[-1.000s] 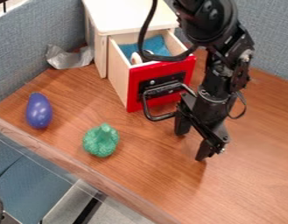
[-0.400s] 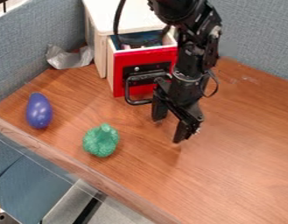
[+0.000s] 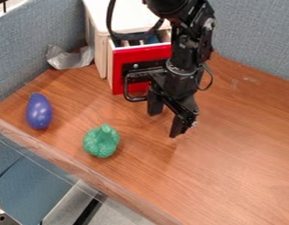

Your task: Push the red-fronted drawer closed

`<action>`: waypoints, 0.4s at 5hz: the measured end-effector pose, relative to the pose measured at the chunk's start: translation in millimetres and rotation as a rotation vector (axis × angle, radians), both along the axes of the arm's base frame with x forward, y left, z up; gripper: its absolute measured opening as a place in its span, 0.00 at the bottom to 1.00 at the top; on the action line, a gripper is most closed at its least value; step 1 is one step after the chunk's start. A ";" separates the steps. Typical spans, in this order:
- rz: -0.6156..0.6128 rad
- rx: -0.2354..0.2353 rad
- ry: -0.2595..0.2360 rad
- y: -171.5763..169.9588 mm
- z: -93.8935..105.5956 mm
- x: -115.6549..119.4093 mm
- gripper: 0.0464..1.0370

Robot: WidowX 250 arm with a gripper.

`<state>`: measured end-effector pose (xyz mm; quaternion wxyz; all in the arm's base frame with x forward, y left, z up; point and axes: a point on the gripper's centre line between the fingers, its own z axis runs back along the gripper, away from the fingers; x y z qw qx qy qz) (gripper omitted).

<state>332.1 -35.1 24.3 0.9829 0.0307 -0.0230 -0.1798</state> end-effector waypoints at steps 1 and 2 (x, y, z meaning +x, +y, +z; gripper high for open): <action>0.008 0.009 -0.003 5.5 0.4 1.1 0.96; 0.022 0.013 -0.006 12.6 0.2 2.0 0.96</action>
